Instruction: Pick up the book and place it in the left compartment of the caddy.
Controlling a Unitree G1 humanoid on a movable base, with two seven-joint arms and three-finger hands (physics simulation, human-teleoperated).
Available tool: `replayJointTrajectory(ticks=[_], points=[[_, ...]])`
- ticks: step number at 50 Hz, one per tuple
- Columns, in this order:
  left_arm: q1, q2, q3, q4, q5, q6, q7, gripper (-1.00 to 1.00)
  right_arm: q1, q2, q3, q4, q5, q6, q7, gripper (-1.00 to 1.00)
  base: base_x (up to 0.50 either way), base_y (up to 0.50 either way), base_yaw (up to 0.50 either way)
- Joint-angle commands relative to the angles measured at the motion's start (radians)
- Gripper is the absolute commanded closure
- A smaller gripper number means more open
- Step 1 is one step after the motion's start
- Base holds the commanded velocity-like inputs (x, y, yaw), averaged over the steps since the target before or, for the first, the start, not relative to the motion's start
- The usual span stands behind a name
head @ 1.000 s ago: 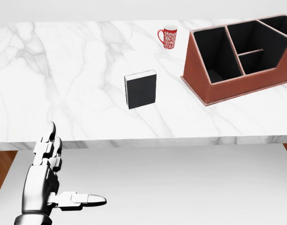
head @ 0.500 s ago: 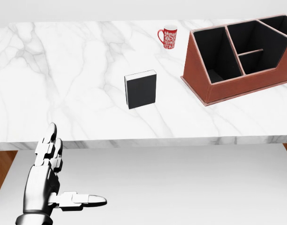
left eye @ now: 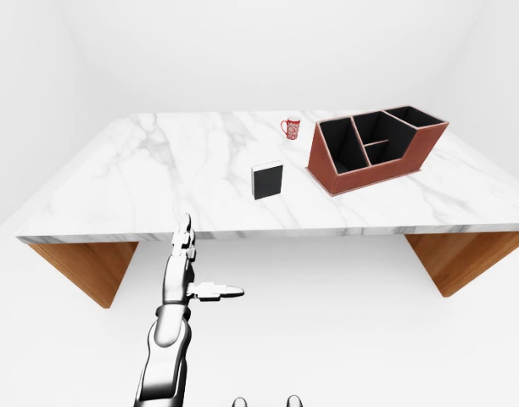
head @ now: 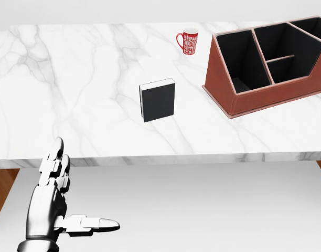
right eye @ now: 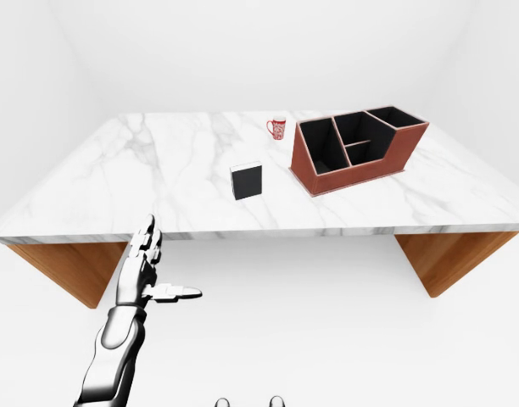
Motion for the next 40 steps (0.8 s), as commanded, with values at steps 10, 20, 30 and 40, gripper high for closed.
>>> replayJointTrajectory(ticks=[10,20,30,40], points=[[0.021,-0.001,-0.007,-0.034,0.021,0.0,-0.002,-1.0,0.012,0.005,-0.018,-0.005,0.05,0.0,0.012,-1.0,0.0,0.0,0.0],[0.018,-0.001,-0.006,-0.028,0.022,0.0,-0.005,-1.0,0.014,0.011,-0.016,-0.011,0.058,0.0,0.028,-1.0,0.0,0.0,0.0],[0.015,0.0,-0.006,-0.021,0.029,0.0,-0.003,-1.0,0.018,0.013,-0.018,-0.013,0.06,0.0,0.036,-1.0,0.0,0.0,0.0],[0.033,-0.005,-0.015,-0.061,0.044,0.0,0.003,-1.0,0.019,0.013,-0.018,-0.01,0.06,0.0,0.044,-1.0,0.0,0.0,0.05]])
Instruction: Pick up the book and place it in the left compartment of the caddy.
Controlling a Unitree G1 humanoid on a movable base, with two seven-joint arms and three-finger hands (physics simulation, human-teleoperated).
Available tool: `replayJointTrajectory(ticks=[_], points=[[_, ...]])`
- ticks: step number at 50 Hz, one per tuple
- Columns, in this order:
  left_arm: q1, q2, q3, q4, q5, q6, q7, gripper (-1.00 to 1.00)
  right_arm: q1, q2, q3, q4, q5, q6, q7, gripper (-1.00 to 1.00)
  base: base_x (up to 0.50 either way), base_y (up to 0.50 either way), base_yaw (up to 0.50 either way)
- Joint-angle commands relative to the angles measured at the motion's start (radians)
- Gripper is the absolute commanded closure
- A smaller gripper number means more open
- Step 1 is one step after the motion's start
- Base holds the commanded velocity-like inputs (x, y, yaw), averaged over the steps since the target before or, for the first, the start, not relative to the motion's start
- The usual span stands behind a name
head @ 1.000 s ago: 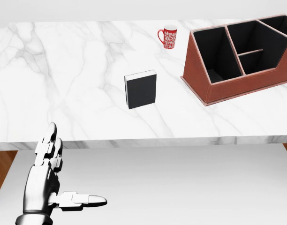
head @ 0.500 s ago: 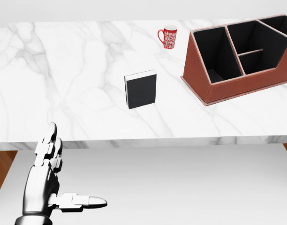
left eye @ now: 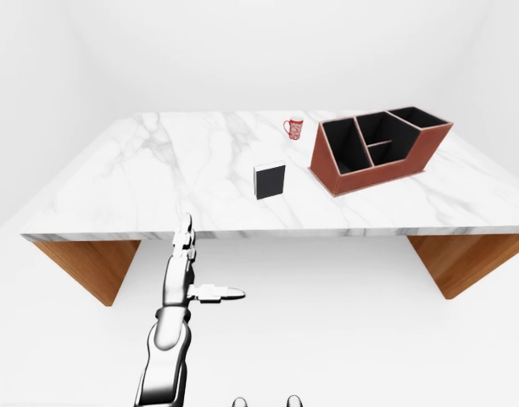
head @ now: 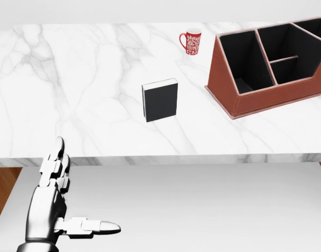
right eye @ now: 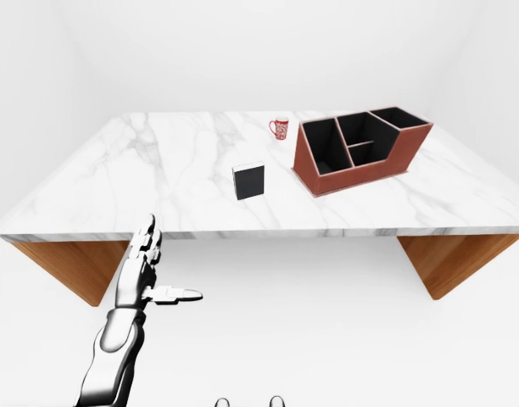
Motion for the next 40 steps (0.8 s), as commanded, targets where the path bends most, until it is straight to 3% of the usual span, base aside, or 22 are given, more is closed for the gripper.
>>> replayJointTrajectory(ticks=[1,40], points=[[0.013,-0.003,-0.004,-0.028,0.014,0.0,0.009,-1.0,0.0,0.002,0.004,0.005,-0.003,0.0,0.011,-1.0,0.0,0.0,0.18],[0.011,-0.002,-0.01,-0.043,0.022,0.0,0.009,-1.0,-0.007,0.007,0.023,0.01,-0.016,0.0,0.006,-1.0,0.0,0.0,0.3]])
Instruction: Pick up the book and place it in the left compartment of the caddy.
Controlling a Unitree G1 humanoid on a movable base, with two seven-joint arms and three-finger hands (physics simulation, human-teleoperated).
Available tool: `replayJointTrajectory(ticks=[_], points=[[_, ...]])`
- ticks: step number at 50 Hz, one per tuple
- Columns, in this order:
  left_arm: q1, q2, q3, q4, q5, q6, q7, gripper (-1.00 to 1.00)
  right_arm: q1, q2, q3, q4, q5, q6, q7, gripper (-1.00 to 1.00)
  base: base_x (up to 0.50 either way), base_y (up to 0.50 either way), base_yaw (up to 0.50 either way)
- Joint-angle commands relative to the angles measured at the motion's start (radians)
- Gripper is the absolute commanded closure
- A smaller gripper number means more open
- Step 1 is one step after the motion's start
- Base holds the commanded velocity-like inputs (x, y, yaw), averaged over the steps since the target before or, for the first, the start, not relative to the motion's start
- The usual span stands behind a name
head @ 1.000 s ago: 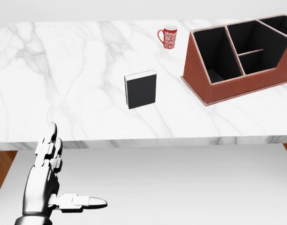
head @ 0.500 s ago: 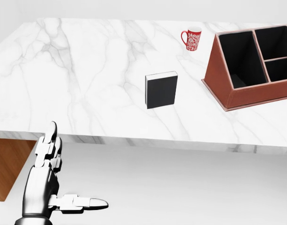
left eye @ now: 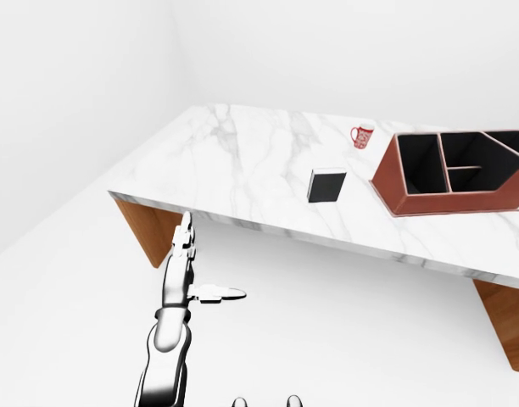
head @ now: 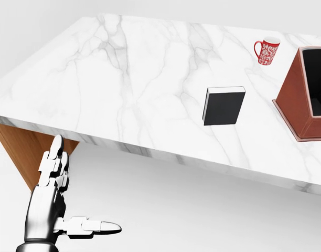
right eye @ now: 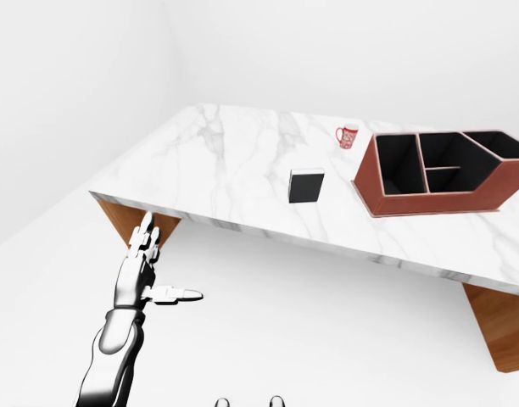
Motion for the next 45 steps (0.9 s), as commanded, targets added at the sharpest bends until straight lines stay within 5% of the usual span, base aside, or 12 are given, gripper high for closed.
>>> replayJointTrajectory(ticks=[1,45], points=[[-0.003,0.0,0.0,-0.004,0.001,0.0,-0.001,-1.0,0.0,-0.001,0.0,-0.002,0.0,0.0,-0.006,-1.0,0.0,0.0,0.28],[0.008,-0.003,-0.01,-0.012,0.016,0.0,0.003,-1.0,-0.003,-0.006,0.001,0.008,-0.033,0.0,-0.01,-1.0,0.01,-0.02,0.06]])
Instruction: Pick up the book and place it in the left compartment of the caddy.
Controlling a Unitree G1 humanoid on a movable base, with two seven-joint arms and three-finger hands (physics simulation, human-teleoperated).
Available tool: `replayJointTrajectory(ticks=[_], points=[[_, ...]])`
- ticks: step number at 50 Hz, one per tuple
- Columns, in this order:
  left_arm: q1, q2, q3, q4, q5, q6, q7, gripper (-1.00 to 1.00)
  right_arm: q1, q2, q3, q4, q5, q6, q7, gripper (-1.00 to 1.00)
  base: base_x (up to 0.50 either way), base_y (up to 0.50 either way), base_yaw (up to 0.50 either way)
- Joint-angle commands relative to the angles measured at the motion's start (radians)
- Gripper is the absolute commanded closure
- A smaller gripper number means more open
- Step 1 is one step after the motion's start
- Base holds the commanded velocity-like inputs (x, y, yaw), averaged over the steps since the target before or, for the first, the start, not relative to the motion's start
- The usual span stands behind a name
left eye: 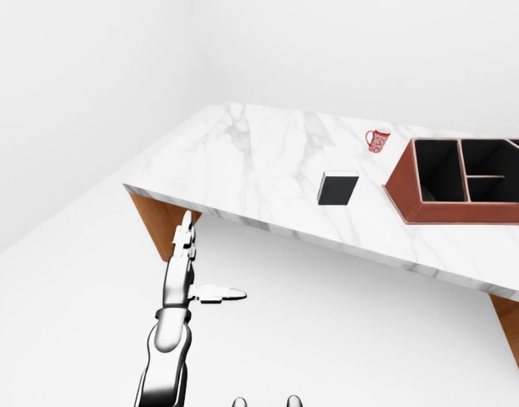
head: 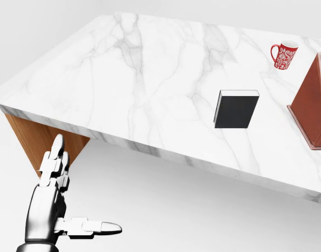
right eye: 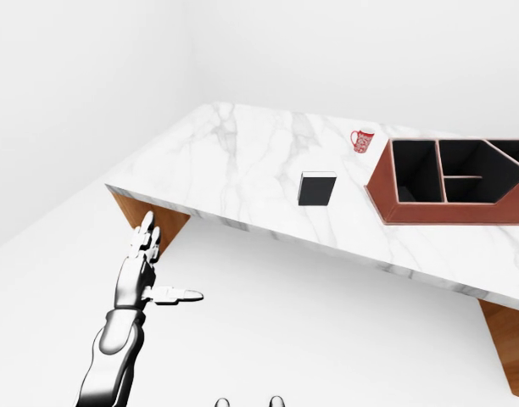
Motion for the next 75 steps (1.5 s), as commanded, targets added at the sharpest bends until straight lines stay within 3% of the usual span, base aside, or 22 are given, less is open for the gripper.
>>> replayJointTrajectory(ticks=[1,75], points=[[0.008,-0.003,-0.007,-0.012,0.008,0.0,0.003,-1.0,0.0,0.002,0.001,0.004,-0.007,0.0,0.007,-1.0,0.08,-0.2,0.0],[0.034,-0.003,-0.013,-0.057,-0.044,0.0,-0.047,-1.0,-0.006,0.003,0.014,0.008,-0.022,0.0,0.003,-1.0,0.1,-0.25,0.0]])
